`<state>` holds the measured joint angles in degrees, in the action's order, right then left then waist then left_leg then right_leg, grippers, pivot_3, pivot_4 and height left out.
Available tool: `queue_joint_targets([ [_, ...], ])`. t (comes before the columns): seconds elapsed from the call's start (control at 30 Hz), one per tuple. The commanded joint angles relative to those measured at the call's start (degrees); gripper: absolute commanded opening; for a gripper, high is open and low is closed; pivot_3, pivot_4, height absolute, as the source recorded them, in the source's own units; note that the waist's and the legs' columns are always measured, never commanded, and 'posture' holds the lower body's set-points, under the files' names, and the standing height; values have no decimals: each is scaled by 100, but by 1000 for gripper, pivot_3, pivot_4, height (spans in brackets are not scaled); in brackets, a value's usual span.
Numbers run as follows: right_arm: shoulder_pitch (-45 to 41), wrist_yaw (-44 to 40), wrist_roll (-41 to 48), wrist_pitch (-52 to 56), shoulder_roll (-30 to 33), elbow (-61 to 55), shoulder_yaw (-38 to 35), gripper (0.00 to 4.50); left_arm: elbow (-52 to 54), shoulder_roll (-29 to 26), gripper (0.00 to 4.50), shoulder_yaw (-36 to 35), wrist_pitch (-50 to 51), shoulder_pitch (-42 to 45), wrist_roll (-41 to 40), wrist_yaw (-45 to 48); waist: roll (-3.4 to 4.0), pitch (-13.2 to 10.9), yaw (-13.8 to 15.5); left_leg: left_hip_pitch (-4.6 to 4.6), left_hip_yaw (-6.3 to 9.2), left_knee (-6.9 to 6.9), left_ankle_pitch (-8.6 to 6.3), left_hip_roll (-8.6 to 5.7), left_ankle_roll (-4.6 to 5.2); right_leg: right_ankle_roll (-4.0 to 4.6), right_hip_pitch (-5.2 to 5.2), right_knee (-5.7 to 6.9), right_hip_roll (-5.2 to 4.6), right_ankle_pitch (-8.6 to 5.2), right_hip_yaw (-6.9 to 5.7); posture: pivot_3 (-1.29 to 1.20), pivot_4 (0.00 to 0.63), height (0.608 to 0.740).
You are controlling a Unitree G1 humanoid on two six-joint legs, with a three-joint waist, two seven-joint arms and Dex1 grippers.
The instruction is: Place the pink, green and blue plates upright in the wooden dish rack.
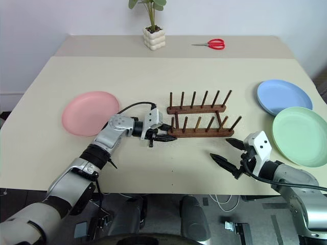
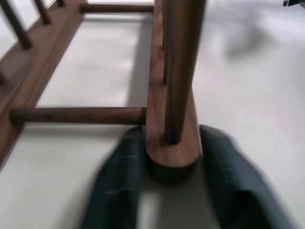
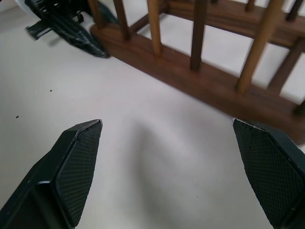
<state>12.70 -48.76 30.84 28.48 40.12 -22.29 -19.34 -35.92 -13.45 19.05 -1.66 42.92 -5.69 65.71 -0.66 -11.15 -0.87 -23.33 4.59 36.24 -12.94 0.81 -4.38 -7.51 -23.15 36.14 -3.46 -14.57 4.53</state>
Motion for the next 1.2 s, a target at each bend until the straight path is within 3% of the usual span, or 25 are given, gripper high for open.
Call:
queue_joint_targets([
  [0.03,-169,-26,0,-147,81,10,-69,4500,426,-144,3728,-243,10,-191,-12,-205,1,0,-18,0,0,0,0,0,0,-5,0,0,0,3,0,0,150,730],
  [0.13,-259,-25,-26,-134,114,108,-81,4500,978,-301,3728,-311,266,-521,-69,-319,1,0,-15,3,1,-4,0,1,0,-9,0,3,0,5,0,0,150,730],
  [0.17,-277,19,-74,-87,148,158,-71,4236,1242,-355,3773,-358,436,-682,-139,-340,1,0,-10,3,3,-4,0,1,0,-9,0,4,1,5,-1,0,150,730],
  [0.27,-210,10,-289,-157,261,271,3,3147,2020,-450,2823,-546,875,-1167,-316,-557,1,0,0,2,2,-3,0,1,0,-9,0,3,-1,5,-1,0,150,730],
  [0.43,-182,-5,-450,-236,321,354,37,483,3058,-615,199,-471,1344,-1789,-441,-605,1,1,11,2,4,1,0,1,0,0,2,5,-1,1,-2,0,150,730],
  [0.47,-186,-7,-496,-248,341,387,51,43,3271,-635,0,-405,1444,-1921,-439,-633,3,1,8,2,4,1,0,1,0,8,2,5,-1,-4,-1,0,150,730],
  [0.67,-493,238,-1038,-520,314,776,353,43,3630,-494,0,144,1648,-2091,-19,-1020,3,2,7,5,3,3,0,1,0,12,4,5,0,-4,-1,0,150,730],
  [0.83,-675,373,-1538,-894,353,1217,648,43,3135,-175,0,299,1365,-1862,571,-1811,2,2,19,4,2,7,0,0,0,11,7,4,-1,-4,-1,0,150,730],
  [1.2,-1891,973,-2250,-1764,-146,2444,1204,43,2468,505,0,-152,1236,-1543,557,-2939,2,3,-18,15,2,4,1,0,-1,-5,13,5,0,5,-1,0,150,730],
])
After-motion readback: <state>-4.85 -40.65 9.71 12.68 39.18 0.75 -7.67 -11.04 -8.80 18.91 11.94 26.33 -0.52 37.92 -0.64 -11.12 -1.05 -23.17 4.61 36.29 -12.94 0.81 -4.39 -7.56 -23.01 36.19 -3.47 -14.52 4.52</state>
